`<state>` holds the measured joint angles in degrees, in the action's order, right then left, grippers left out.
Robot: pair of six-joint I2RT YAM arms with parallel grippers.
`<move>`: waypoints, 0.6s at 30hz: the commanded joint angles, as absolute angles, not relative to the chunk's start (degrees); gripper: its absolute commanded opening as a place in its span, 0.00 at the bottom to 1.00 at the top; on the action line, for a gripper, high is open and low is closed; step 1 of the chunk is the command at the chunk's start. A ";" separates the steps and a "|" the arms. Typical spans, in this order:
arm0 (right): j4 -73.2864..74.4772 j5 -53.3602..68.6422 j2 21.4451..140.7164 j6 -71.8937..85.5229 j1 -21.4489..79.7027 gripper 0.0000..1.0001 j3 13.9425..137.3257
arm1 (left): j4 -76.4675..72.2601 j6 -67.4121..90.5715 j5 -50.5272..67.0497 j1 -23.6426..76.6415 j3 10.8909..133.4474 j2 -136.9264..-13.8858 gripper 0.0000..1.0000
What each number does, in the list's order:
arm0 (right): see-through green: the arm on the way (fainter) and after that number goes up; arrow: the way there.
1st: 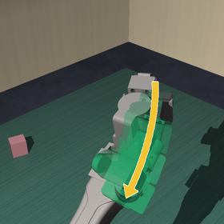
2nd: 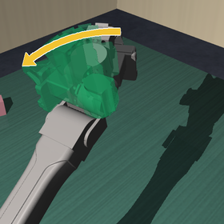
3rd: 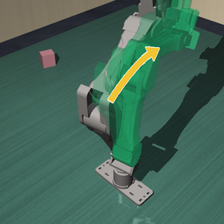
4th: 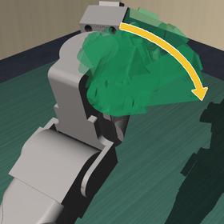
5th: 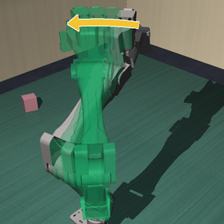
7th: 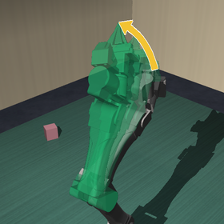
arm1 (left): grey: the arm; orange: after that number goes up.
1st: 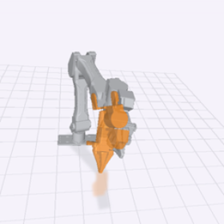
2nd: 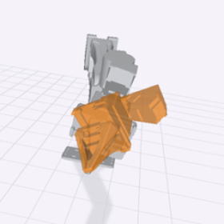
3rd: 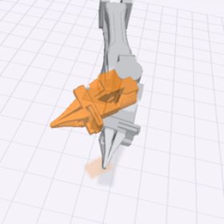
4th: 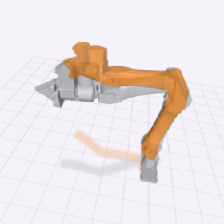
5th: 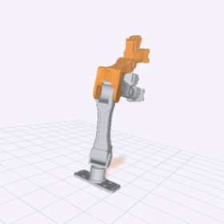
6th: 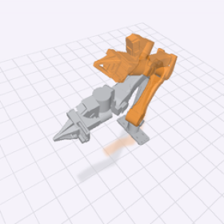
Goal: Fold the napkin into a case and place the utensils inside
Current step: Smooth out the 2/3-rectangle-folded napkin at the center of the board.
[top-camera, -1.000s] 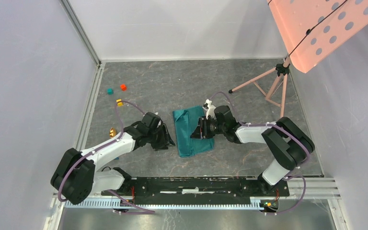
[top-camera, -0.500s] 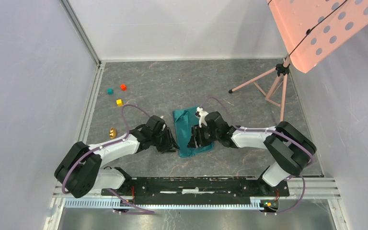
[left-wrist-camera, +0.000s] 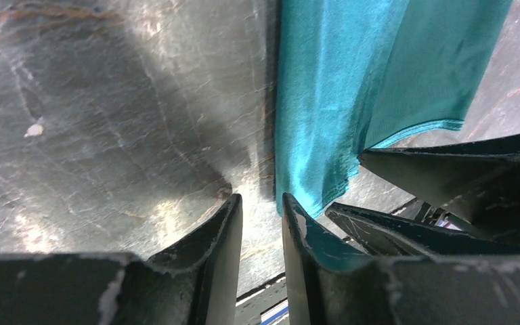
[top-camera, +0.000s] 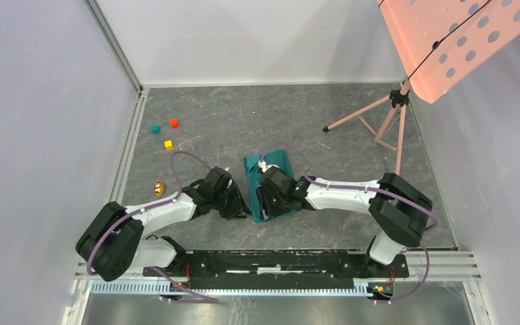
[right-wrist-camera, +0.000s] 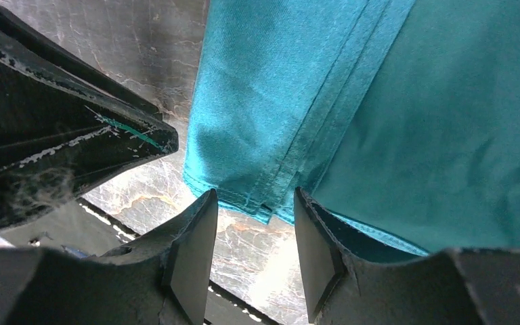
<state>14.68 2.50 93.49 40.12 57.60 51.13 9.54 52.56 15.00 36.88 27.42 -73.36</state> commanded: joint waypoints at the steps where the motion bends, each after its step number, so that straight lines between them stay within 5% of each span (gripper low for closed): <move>1: 25.36 -7.67 96.50 44.86 60.92 0.51 58.46 | 8.71 52.35 12.80 37.09 25.79 -69.87 0.35; 18: 33.08 -17.58 103.21 46.49 64.16 0.26 64.89 | 13.01 50.76 10.84 37.00 21.97 -58.32 0.35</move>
